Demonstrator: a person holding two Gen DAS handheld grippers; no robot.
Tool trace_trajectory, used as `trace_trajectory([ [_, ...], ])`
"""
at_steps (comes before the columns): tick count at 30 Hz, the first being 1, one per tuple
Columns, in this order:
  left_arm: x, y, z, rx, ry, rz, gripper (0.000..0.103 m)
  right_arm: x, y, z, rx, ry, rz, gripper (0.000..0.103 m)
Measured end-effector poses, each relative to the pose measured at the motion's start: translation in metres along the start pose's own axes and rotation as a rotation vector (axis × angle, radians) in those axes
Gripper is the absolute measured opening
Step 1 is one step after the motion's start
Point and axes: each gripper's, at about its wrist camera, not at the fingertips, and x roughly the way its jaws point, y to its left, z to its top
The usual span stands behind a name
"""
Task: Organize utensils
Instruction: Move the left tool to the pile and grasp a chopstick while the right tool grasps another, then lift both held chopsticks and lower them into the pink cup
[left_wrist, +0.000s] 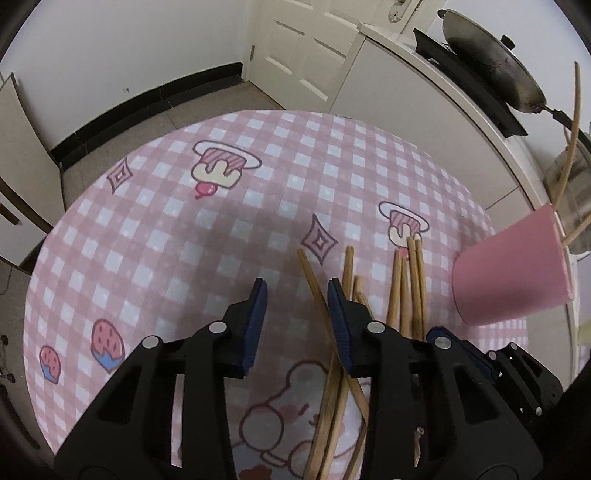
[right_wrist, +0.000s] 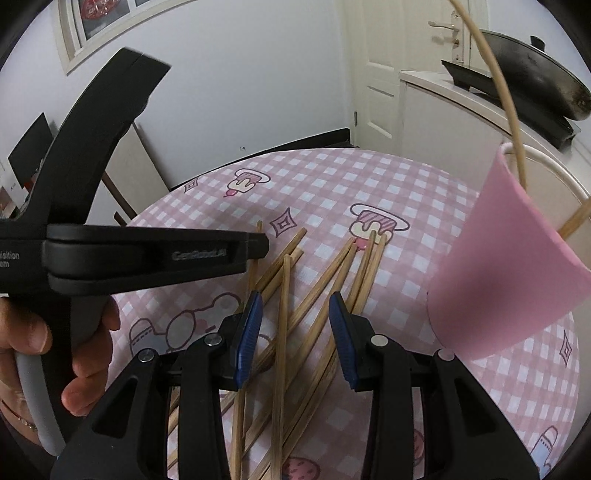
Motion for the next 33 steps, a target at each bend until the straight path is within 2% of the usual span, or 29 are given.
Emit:
trace_trajectory([
  [3, 0.002, 0.000, 0.000, 0.011, -0.008, 0.021, 0.018, 0.004, 0.002, 0.003, -0.010, 0.010, 0.000, 0.035],
  [11, 0.002, 0.003, -0.001, 0.020, -0.017, 0.004, 0.005, 0.014, 0.013, 0.008, -0.064, 0.034, -0.014, 0.035],
  [19, -0.011, 0.010, -0.003, 0.005, -0.042, -0.038, 0.005, 0.030, 0.017, 0.013, -0.128, 0.079, -0.057, 0.018],
  [23, -0.024, 0.012, -0.001, 0.005, -0.068, -0.050, 0.005, 0.039, 0.019, 0.017, -0.139, 0.114, -0.076, 0.006],
  [27, -0.036, 0.012, -0.001, 0.000, -0.083, -0.068, 0.005, 0.038, 0.019, 0.016, -0.134, 0.106, -0.081, 0.004],
  [33, -0.071, 0.011, -0.005, 0.012, -0.130, -0.096, 0.005, 0.003, 0.013, 0.022, -0.069, 0.029, -0.036, 0.004],
])
